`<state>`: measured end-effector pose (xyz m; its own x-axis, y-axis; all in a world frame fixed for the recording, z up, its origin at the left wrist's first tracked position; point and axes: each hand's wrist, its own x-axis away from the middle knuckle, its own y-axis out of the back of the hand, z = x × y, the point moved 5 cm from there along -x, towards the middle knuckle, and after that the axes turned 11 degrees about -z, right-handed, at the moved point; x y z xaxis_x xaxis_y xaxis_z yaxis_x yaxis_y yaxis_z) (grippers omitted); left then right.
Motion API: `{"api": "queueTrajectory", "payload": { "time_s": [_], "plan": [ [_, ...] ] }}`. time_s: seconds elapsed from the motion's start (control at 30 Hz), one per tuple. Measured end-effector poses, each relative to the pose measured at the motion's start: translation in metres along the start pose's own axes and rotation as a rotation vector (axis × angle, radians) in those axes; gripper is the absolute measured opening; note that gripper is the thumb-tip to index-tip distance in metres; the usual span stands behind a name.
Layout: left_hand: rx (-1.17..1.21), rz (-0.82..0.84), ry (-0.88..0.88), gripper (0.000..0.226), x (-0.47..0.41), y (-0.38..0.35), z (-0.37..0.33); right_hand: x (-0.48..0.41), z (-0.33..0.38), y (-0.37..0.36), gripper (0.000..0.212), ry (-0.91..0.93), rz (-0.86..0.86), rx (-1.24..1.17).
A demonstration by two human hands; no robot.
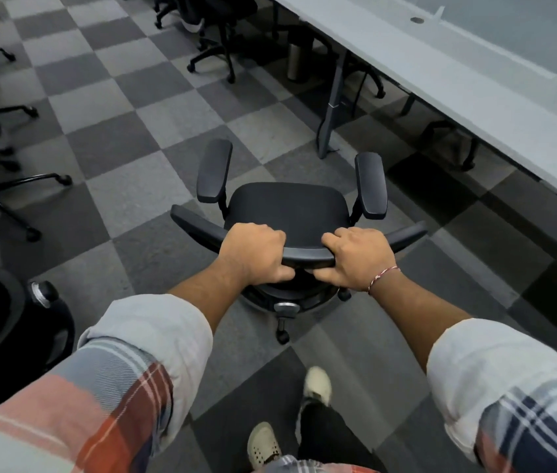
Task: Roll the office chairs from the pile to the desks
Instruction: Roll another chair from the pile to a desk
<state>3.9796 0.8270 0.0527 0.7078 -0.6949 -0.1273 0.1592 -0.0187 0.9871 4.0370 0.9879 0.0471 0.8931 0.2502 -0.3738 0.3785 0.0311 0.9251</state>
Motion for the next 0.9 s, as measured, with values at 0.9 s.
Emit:
{"api": "queueTrajectory", "payload": {
  "time_s": [0.9],
  "plan": [
    [-0.014,0.198,0.295,0.041,-0.235,-0.049,0.290,-0.381,-0.061,-0.157,0.055,0.245,0.000,-0.080]
  ]
}}
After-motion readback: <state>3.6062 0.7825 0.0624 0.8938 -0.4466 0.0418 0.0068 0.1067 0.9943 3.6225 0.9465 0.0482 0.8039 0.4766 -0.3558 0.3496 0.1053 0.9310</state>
